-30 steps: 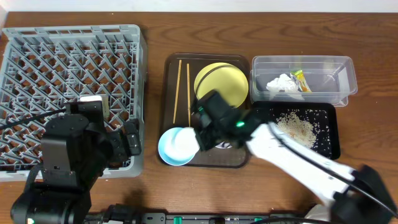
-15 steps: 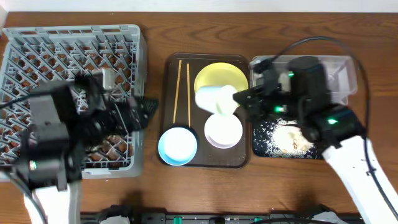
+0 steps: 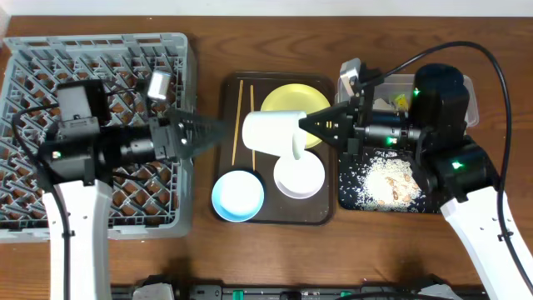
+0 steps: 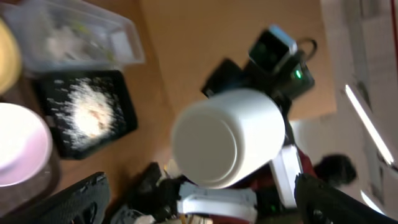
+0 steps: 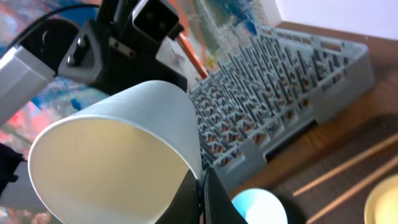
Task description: Sort waste into correct bins and load items into the dishwasher
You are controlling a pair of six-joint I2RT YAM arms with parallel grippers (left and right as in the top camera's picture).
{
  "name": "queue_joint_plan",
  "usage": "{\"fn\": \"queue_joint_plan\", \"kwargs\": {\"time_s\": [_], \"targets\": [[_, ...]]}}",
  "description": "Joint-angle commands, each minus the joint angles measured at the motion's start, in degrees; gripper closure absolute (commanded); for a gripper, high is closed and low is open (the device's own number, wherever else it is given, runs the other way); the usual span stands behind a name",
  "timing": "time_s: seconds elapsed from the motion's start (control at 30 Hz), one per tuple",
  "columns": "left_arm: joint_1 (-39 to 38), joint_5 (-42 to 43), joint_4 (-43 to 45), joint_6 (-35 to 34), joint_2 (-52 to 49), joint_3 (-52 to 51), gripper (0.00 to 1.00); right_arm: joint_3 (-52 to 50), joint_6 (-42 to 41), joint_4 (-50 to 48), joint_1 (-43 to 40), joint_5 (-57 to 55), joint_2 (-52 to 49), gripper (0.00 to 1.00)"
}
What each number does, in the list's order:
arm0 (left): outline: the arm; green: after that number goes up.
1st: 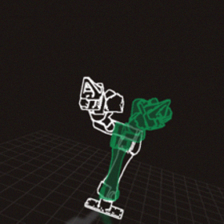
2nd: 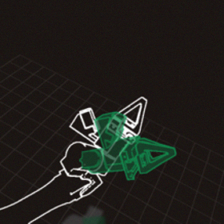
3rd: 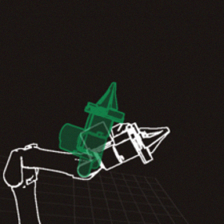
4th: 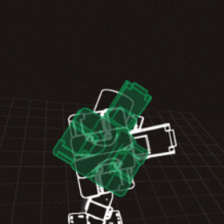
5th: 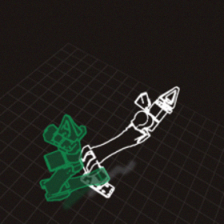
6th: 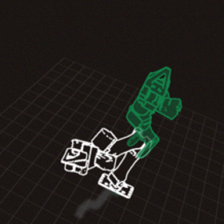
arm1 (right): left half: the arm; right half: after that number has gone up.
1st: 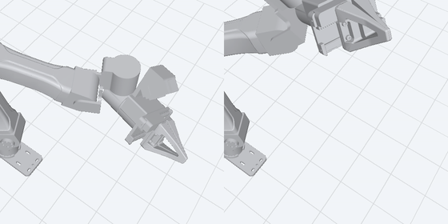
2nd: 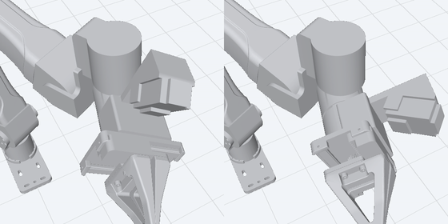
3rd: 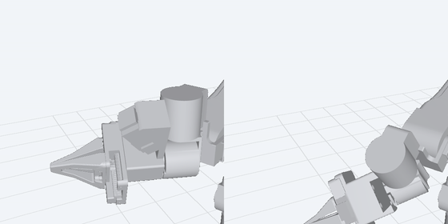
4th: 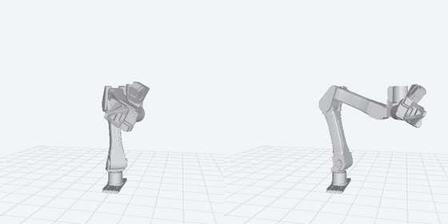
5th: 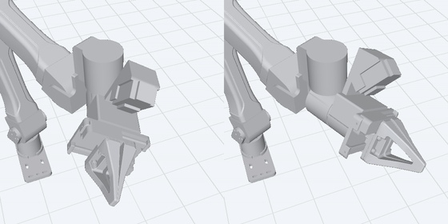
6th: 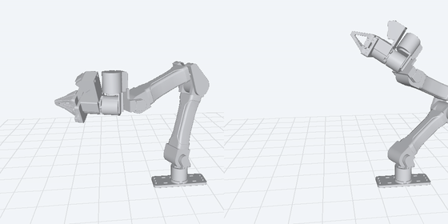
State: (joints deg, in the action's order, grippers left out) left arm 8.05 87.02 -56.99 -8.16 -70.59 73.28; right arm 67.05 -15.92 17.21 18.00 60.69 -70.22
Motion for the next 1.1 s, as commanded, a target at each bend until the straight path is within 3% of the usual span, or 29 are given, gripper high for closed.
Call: {"fn": "queue_joint_plan", "kwargs": {"time_s": [0.0,0.43,0.5,0.67,1.07], "targets": [[-2.38,3.13,-0.09,1.29,1.70,0.79,0.08,0.85,-2.34,-1.75,2.19,2.51,-0.37,0.99],[-7.85,3.13,-0.13,1.62,2.56,0.79,0.12,0.85,-2.27,-8.59,10.86,2.82,-5.20,0.99],[-8.28,3.13,-0.13,1.40,2.56,0.79,0.17,0.85,-2.29,-8.83,10.84,2.82,-5.33,0.99],[-8.24,3.13,-0.11,-0.26,2.56,0.79,0.17,0.85,-2.75,-8.87,9.62,3.06,-5.33,0.99],[-8.24,3.13,-0.07,-0.26,2.62,0.79,0.11,0.85,-3.37,-9.75,5.55,8.52,-5.33,0.99]]}}
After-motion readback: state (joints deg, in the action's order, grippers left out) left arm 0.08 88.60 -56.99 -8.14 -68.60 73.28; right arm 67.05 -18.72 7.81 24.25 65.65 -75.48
